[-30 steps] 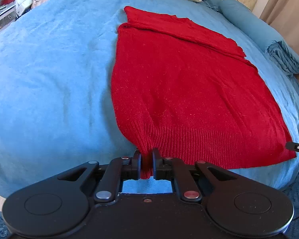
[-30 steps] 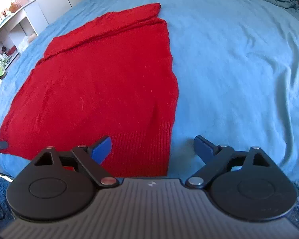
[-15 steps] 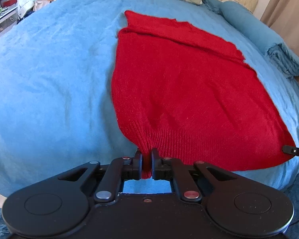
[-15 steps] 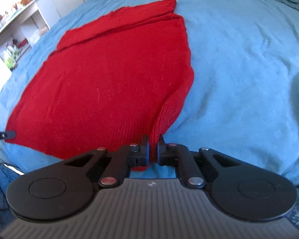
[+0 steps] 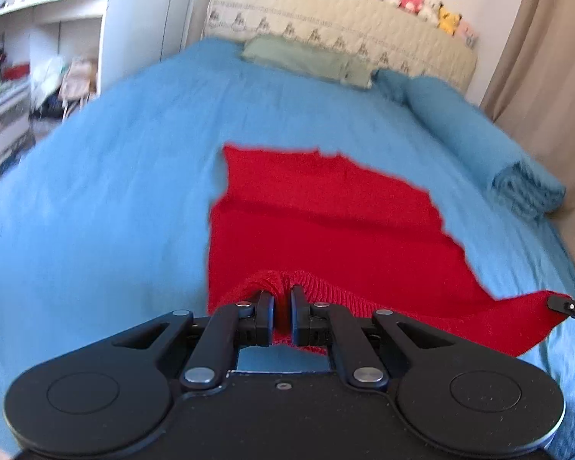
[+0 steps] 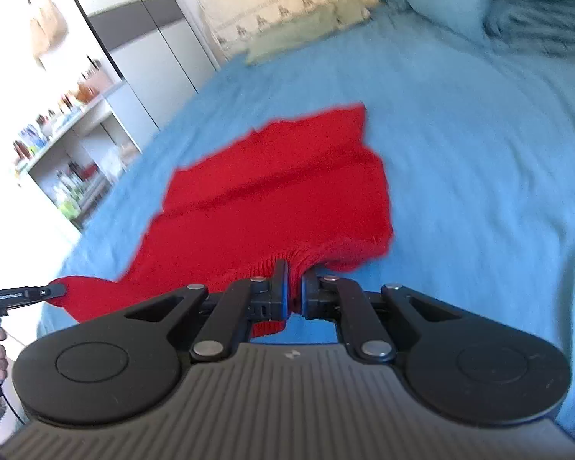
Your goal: Fold small clothes
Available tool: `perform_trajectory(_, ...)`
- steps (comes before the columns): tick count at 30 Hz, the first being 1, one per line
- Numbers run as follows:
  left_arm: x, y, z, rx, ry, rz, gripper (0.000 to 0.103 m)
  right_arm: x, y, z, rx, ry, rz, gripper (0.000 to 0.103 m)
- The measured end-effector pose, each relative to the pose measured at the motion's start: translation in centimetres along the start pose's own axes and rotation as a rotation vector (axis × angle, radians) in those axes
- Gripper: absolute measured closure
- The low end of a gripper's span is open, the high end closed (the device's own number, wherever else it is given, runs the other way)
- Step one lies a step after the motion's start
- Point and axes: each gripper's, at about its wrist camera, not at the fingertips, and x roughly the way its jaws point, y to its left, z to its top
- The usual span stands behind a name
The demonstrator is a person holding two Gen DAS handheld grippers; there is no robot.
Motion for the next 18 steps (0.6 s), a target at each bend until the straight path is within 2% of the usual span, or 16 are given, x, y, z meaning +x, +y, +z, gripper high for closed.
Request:
perform_trajectory(5, 3.5, -0.6, 7.1, -0.002, -0.078, -0.015, 0.095, 2.0, 1.2, 6.5, -0.039, -0.059, 0.008, 0.082)
perform_trajectory(9, 8.1, -0.7, 12.3, -0.002, -0.112, -0.012, 0.095, 6.4, 1.3, 12.5, -0.061, -0.088, -0.010, 0.082)
perform_trajectory(13, 14.7, -0.7, 16.1, 0.017, -0.105, 0.019, 0.095, 13.4, 0.6, 18.0, -0.046, -0.076, -0.030, 0.082)
perform_trajectory(18, 22.7, 0.1, 18.3, -0.026, -0.047, 0.054, 0.095, 23.0, -1.2, 21.3, -0.039, -0.040, -0.068, 0.082)
